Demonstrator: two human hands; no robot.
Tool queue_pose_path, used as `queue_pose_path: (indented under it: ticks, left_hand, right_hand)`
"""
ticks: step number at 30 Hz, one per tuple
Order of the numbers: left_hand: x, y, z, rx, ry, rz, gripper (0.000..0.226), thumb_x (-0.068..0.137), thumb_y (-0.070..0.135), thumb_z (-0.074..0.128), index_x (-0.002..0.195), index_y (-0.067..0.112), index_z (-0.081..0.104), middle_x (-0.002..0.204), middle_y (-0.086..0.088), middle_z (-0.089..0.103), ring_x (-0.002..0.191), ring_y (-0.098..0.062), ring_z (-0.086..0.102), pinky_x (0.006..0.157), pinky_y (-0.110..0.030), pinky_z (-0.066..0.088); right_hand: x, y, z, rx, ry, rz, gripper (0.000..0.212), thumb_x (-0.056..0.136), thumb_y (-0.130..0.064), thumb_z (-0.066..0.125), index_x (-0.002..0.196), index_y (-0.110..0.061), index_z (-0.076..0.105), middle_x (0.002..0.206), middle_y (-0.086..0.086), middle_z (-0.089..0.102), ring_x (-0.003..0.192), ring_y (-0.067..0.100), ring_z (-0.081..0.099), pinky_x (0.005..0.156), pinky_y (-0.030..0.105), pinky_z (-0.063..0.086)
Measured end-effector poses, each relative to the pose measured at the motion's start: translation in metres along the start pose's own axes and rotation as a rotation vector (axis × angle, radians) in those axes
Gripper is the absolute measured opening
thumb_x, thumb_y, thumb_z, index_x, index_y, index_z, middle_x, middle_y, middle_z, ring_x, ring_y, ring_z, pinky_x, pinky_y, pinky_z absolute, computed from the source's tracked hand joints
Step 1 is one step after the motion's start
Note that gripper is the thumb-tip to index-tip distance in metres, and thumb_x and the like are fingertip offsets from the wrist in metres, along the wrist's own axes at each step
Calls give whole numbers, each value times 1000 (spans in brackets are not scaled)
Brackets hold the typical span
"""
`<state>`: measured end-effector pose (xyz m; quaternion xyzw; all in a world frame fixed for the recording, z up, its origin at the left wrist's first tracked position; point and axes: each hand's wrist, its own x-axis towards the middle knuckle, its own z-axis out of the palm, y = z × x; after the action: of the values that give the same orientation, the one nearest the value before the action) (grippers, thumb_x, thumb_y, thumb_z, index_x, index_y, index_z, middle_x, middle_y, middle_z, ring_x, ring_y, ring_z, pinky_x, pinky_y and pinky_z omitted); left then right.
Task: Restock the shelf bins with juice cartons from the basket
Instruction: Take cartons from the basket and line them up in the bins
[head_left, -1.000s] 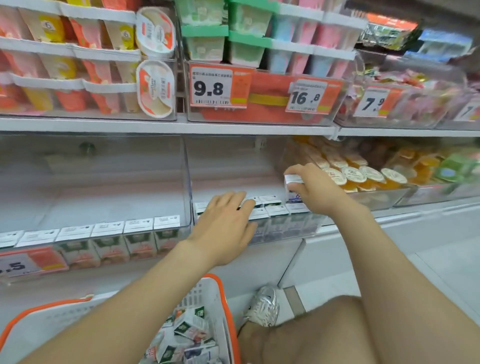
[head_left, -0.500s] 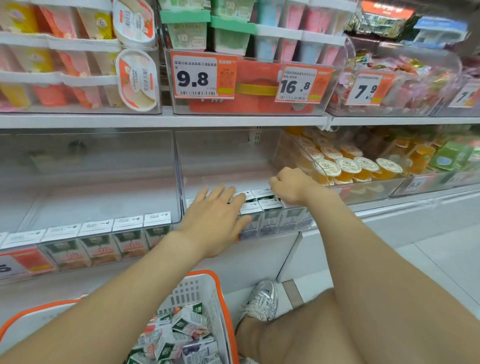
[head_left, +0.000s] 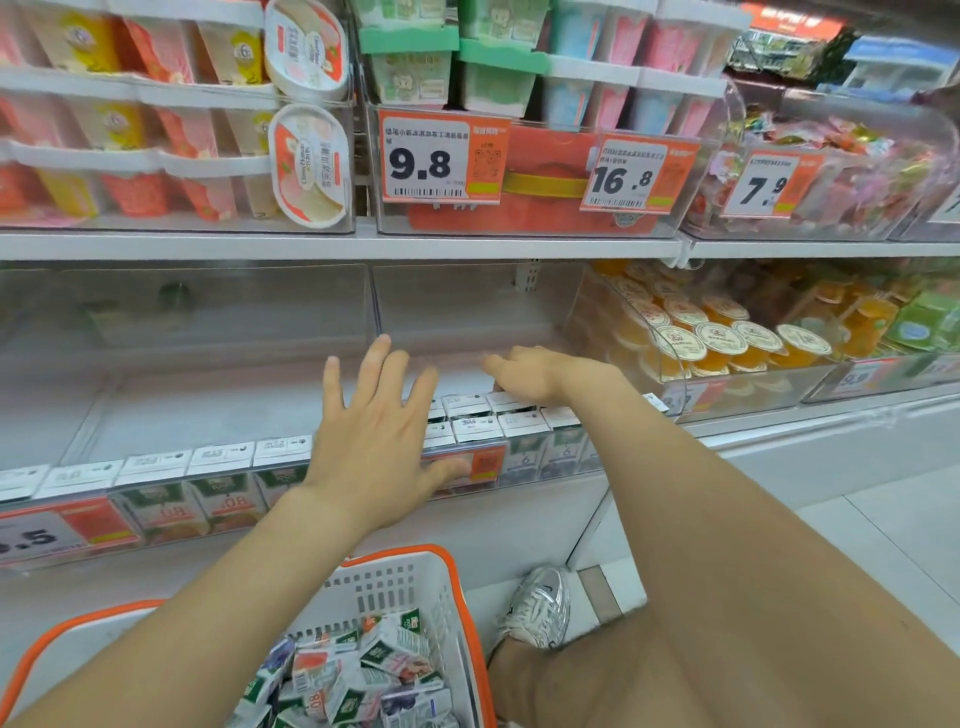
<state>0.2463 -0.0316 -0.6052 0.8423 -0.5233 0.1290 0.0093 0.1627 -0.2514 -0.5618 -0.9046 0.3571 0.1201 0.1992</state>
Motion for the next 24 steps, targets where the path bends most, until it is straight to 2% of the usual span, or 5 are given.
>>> queue_pose_path:
  ticks: [6,12,14,17,24]
  left_hand:
    - [-2,-2,-2,-143,-36,4,115,72,96,18,156,19,34,162,-10,21,160,-31,-9,123,-68,16]
    - [-39,-22,-9,-439,254,87,81,89,57,63,154,14,40,164,-9,30,160,-28,13,127,-53,19]
    - [-68,-32,-5,-463,515,73,49,84,26,68,129,8,61,137,-12,55,135,-36,48,109,-48,37]
    - [-114,-47,15,-367,673,34,16,78,13,64,91,5,66,96,-11,60,87,-34,52,77,-44,35]
    - [-186,-84,118,-484,-97,-168,24,89,36,55,69,22,55,71,6,52,66,-19,50,58,-33,38]
  right_hand:
    - [-15,2,5,13,362,-143,51,107,-39,34,76,-8,59,83,14,66,79,36,61,74,41,53]
    - [-90,-77,28,-107,577,-244,20,96,-25,51,85,-11,60,75,7,49,75,37,46,66,36,40]
    - [-121,-102,47,-120,502,-277,27,94,-26,53,71,-15,44,69,4,36,75,36,42,63,35,33]
    - [-152,-128,83,-123,237,-409,34,93,-27,53,65,-19,36,69,4,39,75,34,48,54,34,28]
    - [-139,-145,180,-347,-363,-513,23,98,-16,46,106,-8,65,98,12,66,96,33,65,80,48,58]
